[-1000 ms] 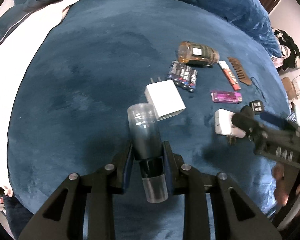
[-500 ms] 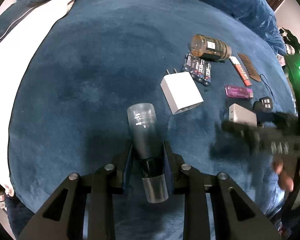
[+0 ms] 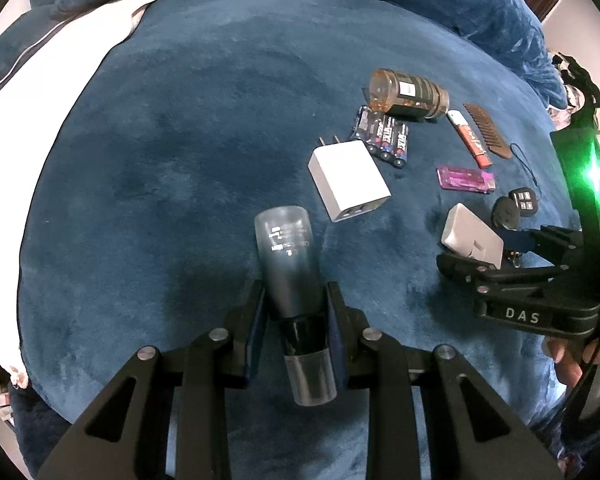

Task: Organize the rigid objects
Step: 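Lift the bottle and charger and carry both over the white colander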

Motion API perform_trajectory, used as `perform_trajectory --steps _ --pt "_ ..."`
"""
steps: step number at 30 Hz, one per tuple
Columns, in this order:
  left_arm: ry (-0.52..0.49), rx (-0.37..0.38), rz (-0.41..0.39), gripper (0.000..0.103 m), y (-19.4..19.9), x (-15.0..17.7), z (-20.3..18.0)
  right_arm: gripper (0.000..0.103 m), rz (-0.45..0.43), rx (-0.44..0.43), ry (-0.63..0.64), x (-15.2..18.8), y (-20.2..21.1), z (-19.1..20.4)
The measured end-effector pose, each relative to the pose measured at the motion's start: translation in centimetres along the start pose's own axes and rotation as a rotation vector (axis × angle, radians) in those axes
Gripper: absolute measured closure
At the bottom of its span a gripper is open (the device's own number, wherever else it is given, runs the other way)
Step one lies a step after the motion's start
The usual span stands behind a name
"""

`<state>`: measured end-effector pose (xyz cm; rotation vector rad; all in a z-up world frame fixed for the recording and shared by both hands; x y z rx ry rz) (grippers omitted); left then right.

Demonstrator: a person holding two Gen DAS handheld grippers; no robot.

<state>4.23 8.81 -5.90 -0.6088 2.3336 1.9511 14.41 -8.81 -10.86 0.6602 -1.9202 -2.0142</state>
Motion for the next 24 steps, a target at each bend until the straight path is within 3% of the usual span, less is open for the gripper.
perform_trajectory --steps 10,17,18,24 --pt "-0.011 0.003 -0.036 0.075 1.8 -0.1 -0.8 0.035 -0.131 -0.067 -0.103 2.8 5.1 0.5" --pt "-0.062 0.020 -0.066 0.074 3.6 0.5 -3.4 0.035 -0.178 -0.055 -0.112 5.8 7.5 -0.3" --pt "-0.069 0.023 -0.068 0.074 3.7 0.6 -3.7 0.035 -0.183 -0.053 -0.116 4.4 7.3 -0.7" --pt "-0.139 0.042 -0.080 0.075 4.9 1.4 -7.2 0.035 -0.228 -0.031 -0.158 6.1 9.8 -2.5"
Point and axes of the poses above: each gripper's, at about its wrist camera, not at the fingertips, and y roughly against the way its jaws point, z to its left, x to its underside, the point moved 5 cm from there along -y, roughly the way its jaws point, and after that the axes turned 8 degrees about y, right-handed, at the moved point
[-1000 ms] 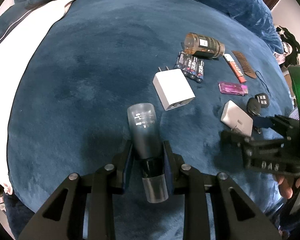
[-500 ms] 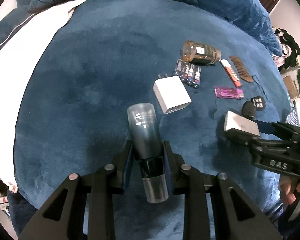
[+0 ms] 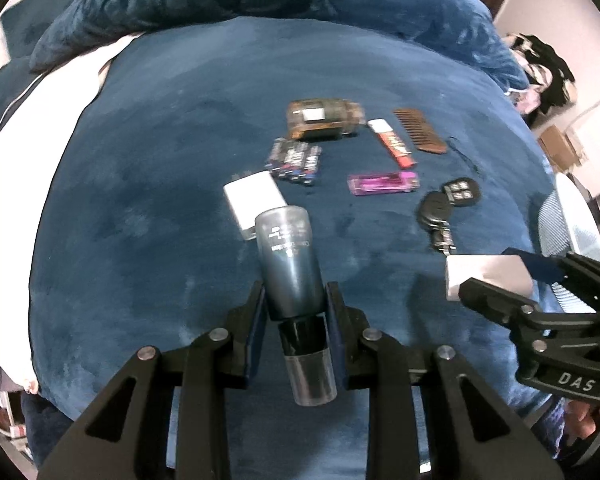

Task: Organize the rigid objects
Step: 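Lift the bottle and charger and carry both over the white colander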

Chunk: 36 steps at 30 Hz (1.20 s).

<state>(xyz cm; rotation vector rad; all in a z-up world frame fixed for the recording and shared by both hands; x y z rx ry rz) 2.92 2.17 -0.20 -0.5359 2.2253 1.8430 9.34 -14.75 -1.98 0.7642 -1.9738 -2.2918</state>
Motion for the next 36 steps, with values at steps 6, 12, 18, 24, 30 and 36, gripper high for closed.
perform_trajectory --steps 6,12,18,24,30,36 --pt "-0.057 0.034 -0.017 0.074 1.0 -0.5 -4.4 0.035 -0.049 0.045 -0.053 1.0 3.5 -2.8" --pt "-0.118 0.069 -0.038 0.074 2.4 -1.0 -9.3 0.035 -0.099 0.086 -0.125 2.3 6.5 -6.3" --pt "-0.175 0.092 -0.049 0.074 3.4 -1.4 -13.4 0.035 -0.138 0.125 -0.176 3.7 9.0 -9.5" --pt "-0.230 0.128 -0.045 0.074 3.8 -1.5 -17.8 0.035 -0.159 0.162 -0.217 4.9 10.9 -12.3" --pt "-0.284 0.169 -0.036 0.074 3.8 -1.5 -22.9 0.035 -0.170 0.201 -0.281 6.8 12.4 -15.8" --pt "-0.335 0.224 -0.004 0.074 3.2 -1.1 -28.6 0.035 -0.169 0.238 -0.385 9.5 13.5 -19.7"
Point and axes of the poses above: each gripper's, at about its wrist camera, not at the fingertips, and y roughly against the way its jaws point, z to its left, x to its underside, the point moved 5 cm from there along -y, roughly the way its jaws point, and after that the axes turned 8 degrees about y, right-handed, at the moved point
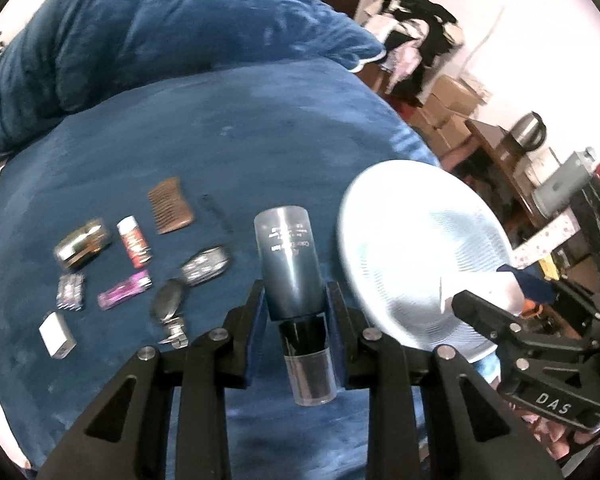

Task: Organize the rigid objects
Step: 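Lift the bottle and charger and carry both over the white colander, then open the left tool dropping the bottle while the right tool drops the charger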

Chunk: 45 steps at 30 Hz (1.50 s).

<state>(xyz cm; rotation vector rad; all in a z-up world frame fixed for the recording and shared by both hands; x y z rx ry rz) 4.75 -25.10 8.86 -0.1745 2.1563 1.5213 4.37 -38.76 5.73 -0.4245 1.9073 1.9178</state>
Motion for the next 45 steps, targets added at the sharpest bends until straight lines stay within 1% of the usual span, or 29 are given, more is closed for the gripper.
perform_trajectory --steps 8,12,15,18,25,30,34,35,36,38,41,45 --pt "-0.063 0.051 0.059 0.074 -2.4 -0.4 -5.3 0.035 0.006 0.041 -0.089 1.3 0.5 -4.6" --pt "-0.082 0.060 0.086 0.074 -3.7 -0.4 -7.2 0.035 0.011 0.051 -0.123 1.9 0.1 -6.1" --pt "-0.091 0.082 0.107 0.074 -4.6 -0.4 -8.4 0.035 0.014 0.049 -0.150 2.3 -0.2 -6.9" --pt "-0.093 0.085 0.124 0.074 -5.4 -0.3 -9.0 0.035 0.017 0.049 -0.163 2.7 -0.3 -7.4" --pt "-0.099 0.058 0.160 0.074 -7.2 0.1 -9.6 0.035 0.029 0.056 -0.168 3.0 -0.9 -8.1" --pt "-0.118 0.035 0.171 0.074 -7.7 0.3 -9.5 0.035 0.027 0.051 -0.170 3.1 -0.9 -8.1" --pt "-0.135 0.032 0.153 0.073 -7.4 0.2 -10.0 0.035 0.029 0.054 -0.169 3.1 -0.9 -8.2" --pt "-0.143 0.030 0.152 0.066 -7.3 0.3 -10.1 0.035 0.029 0.058 -0.169 3.1 -0.9 -8.2" --pt "-0.153 0.027 0.150 0.051 -7.2 0.3 -10.3 0.035 0.030 0.061 -0.169 3.1 -1.0 -8.4" --pt "-0.163 0.031 0.141 0.041 -7.0 0.3 -10.4 0.033 0.037 0.067 -0.172 3.2 -1.0 -8.6" --pt "-0.148 0.035 0.151 0.035 -7.0 0.3 -10.2 0.033 0.048 0.066 -0.180 3.5 -1.2 -9.0" --pt "-0.122 0.043 0.159 0.034 -7.1 0.2 -9.9 0.034 0.050 0.030 -0.191 3.6 -1.4 -9.0"
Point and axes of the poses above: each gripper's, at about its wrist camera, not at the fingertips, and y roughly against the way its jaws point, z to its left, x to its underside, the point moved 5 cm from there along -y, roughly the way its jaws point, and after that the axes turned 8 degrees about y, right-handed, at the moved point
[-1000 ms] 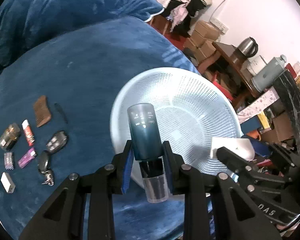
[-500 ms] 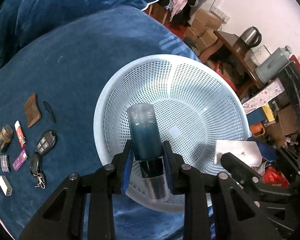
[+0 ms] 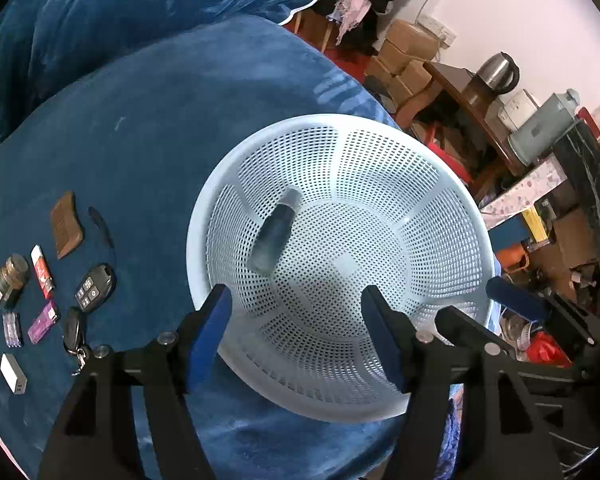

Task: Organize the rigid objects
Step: 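Open the left tool dropping the bottle while the right tool drops the charger, then withdraw both open tools from the colander back over the items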

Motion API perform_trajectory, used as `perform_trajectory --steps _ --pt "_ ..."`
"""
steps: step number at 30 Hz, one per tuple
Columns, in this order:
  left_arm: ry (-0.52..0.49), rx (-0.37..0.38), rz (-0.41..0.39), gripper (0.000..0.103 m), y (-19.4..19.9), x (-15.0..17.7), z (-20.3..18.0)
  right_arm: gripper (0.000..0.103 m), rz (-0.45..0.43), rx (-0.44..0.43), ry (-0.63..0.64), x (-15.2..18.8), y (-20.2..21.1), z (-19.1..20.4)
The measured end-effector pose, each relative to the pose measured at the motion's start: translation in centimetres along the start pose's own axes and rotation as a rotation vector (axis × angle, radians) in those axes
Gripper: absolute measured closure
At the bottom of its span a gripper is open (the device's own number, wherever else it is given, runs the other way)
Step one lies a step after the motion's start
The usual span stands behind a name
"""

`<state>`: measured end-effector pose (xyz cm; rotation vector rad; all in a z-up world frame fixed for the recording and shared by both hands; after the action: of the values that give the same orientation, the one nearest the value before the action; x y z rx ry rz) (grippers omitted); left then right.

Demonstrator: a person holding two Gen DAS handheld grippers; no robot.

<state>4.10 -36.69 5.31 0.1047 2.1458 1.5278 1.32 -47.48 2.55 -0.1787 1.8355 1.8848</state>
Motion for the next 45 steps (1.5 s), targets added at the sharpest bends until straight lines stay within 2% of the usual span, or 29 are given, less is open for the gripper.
perform_trajectory --steps 3,5,10,17,23,24,26,29,35,45 --pt "0.005 0.004 0.003 0.034 0.0 -0.1 0.2 0.023 0.000 -0.035 0.005 0.1 -0.1 0.2" --pt "0.009 0.001 -0.002 0.034 0.2 -0.1 0.3 0.010 -0.008 -0.049 0.009 0.1 -0.1 0.4" --pt "0.008 -0.006 -0.013 0.034 0.5 -0.1 0.5 0.000 -0.031 -0.038 0.022 0.2 0.1 0.8" --pt "0.010 -0.007 -0.004 0.034 0.8 0.1 0.6 0.000 -0.077 0.003 0.004 0.0 0.5 0.2" --pt "0.023 -0.011 -0.059 0.033 1.6 0.2 1.0 0.000 -0.085 -0.003 -0.007 0.4 0.8 0.3" --pt "0.020 0.009 -0.052 0.019 1.5 0.3 1.0 0.000 -0.086 -0.004 -0.008 0.4 0.8 0.3" --pt "0.033 0.033 -0.014 0.002 1.0 0.5 1.1 0.000 -0.084 -0.004 -0.005 0.4 0.8 0.4" --pt "0.016 0.023 -0.055 0.001 1.4 0.6 1.2 0.000 -0.080 -0.009 -0.011 0.6 0.7 0.5" --pt "-0.004 -0.011 -0.088 0.000 1.9 0.6 0.9 0.000 -0.084 -0.003 -0.018 0.8 0.9 0.4" --pt "0.018 -0.011 -0.098 0.000 2.4 0.6 1.7 0.000 -0.102 0.048 -0.037 1.0 1.5 -0.3"
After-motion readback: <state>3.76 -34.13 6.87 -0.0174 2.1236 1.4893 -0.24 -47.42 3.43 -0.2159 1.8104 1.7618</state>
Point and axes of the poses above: each gripper's, at about its wrist camera, not at the fingertips, and y roughly against the way its jaws point, z to its left, x to its underside, the point moved 5 cm from there along -y, roughly the way its jaws point, and after that the axes turned 8 degrees about y, right-handed, at the moved point
